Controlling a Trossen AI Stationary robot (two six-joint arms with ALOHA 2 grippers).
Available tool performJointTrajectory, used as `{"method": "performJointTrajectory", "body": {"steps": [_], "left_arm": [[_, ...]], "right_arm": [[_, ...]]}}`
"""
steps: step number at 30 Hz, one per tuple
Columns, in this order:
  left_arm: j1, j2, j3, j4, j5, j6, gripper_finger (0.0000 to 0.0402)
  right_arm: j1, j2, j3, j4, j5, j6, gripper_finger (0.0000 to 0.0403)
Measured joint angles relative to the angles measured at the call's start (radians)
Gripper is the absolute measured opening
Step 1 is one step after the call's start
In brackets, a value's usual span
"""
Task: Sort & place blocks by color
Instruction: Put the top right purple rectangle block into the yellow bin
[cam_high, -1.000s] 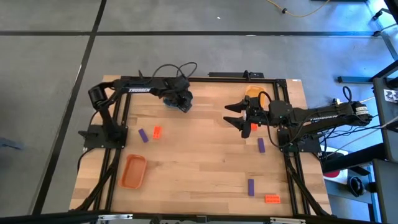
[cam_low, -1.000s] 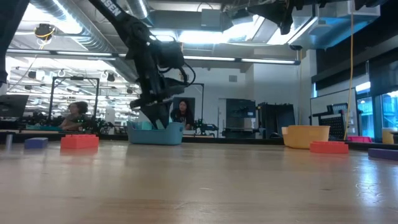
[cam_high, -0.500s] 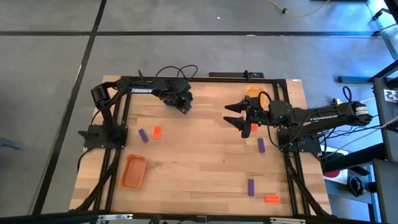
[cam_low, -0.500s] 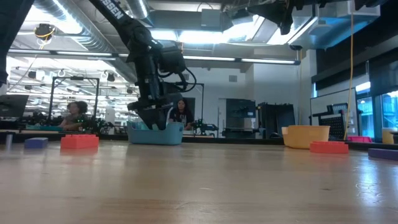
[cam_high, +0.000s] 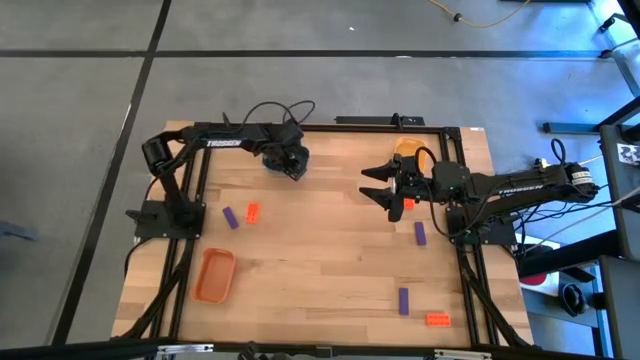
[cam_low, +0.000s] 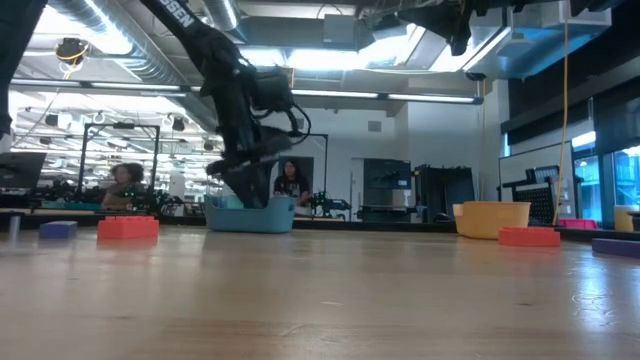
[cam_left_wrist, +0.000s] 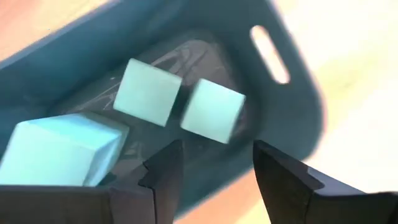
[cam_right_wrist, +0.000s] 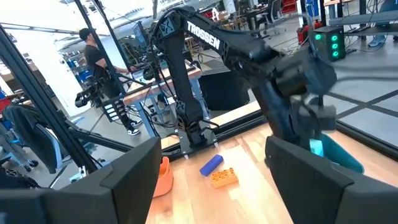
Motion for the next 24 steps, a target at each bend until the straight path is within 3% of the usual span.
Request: {"method": "performJointTrajectory", "body": {"steps": [5, 12, 16, 24], "left_arm": [[0.027, -0.127, 0.0, 0.0, 0.012, 0.001, 0.0183], [0.003, -0.418, 0.0, 0.063, 0.053, 0.0, 0.0183], [-0.115, -0.594, -0.001, 0.157, 0.052, 0.0, 0.0181], [-0.462, -0.811, -0.12, 0.444, -0.15, -0.039, 0.018]], "right_arm": [[0.0, 0.0, 0.0, 0.014, 0.0, -0.002, 0.0291], [0.0, 0.0, 0.0, 0.04, 0.0, -0.005, 0.0291], [0.0, 0.0, 0.0, 0.039, 0.0, -0.004, 0.0291], [0.0, 0.0, 0.0, 0.049, 0.0, -0.003, 0.0291]]}}
